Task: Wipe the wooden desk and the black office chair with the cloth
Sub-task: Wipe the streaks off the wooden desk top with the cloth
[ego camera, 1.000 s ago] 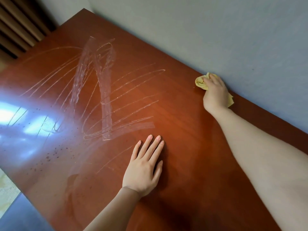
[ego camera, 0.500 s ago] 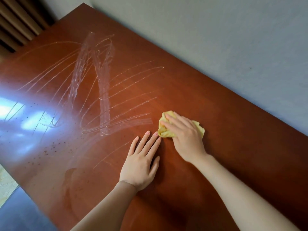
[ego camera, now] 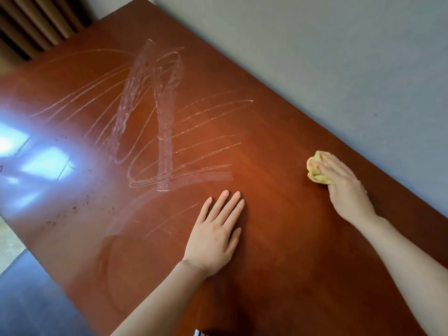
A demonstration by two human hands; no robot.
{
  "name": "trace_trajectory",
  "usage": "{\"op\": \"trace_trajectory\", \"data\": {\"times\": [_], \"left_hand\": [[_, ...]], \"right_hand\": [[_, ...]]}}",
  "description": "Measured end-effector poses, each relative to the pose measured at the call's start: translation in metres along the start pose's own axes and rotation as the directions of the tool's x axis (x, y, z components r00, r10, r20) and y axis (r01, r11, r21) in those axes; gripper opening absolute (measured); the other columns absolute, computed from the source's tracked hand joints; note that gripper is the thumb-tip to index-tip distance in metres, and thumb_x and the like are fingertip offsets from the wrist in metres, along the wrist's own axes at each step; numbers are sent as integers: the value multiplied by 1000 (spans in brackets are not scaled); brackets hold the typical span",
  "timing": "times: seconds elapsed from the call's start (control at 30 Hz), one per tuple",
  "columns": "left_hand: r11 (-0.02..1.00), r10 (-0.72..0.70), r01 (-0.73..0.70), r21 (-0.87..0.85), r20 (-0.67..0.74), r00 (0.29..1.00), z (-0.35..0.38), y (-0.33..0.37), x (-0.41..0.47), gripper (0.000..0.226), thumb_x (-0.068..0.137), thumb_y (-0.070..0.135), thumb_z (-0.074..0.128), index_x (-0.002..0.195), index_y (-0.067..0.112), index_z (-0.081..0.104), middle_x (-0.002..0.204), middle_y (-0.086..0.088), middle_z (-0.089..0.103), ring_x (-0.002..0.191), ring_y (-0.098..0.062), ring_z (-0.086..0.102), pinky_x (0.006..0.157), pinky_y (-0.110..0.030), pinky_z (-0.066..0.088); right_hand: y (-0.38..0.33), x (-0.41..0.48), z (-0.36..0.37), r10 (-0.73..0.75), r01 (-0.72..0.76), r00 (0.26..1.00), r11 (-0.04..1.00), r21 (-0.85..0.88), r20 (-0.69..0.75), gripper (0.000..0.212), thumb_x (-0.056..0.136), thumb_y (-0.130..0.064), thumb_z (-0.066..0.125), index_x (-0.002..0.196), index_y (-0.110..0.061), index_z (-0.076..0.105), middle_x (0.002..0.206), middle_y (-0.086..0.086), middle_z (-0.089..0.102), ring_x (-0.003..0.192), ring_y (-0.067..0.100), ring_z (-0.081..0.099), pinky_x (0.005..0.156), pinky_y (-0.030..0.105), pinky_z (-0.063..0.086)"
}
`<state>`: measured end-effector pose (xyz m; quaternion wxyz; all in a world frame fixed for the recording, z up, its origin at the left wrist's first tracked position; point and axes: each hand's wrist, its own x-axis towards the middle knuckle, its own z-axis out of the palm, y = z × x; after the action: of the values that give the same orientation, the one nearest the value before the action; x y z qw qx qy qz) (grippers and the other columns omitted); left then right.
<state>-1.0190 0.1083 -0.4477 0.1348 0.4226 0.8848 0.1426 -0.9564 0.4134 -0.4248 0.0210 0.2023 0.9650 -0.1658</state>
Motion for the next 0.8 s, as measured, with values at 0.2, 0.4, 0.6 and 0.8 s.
{"op": "trace_trajectory", "data": {"times": [0.2,0.4,0.6,0.8], "left_hand": [[996,52,-48,-75,47,998,-1,-8,-2,58,101,35,32,153,25,7,157,11,-11,141,-10,-27,113,-33,-23],[991,50,-48,-127,12,999,-8,-15,-29,54,100,35,27,152,21,18,160,4,2,146,-15,-14,117,-40,-12],[987,-37,11,-160,-156,987,-11,-34,-79,45,96,26,39,138,14,49,151,-4,36,144,-24,22,117,-46,12],[981,-189,177,-79,-203,961,0,-52,-128,50,96,29,36,145,18,34,155,-3,30,146,-23,16,117,-51,2]], "right_hand": [[-37,82,7,289,-287,949,957,31,-127,54,89,13,36,138,-7,46,152,11,31,142,29,23,116,33,14],[-127,101,42,161,-159,983,987,28,-93,53,94,6,37,141,-17,44,155,2,28,144,25,16,117,32,14],[-197,63,77,-88,89,995,996,14,-49,51,96,1,42,142,-21,43,153,-1,30,144,24,17,117,37,12],[-210,-3,89,-436,431,895,900,71,90,59,91,8,42,140,-24,44,152,-5,31,145,21,16,115,28,1]]}}
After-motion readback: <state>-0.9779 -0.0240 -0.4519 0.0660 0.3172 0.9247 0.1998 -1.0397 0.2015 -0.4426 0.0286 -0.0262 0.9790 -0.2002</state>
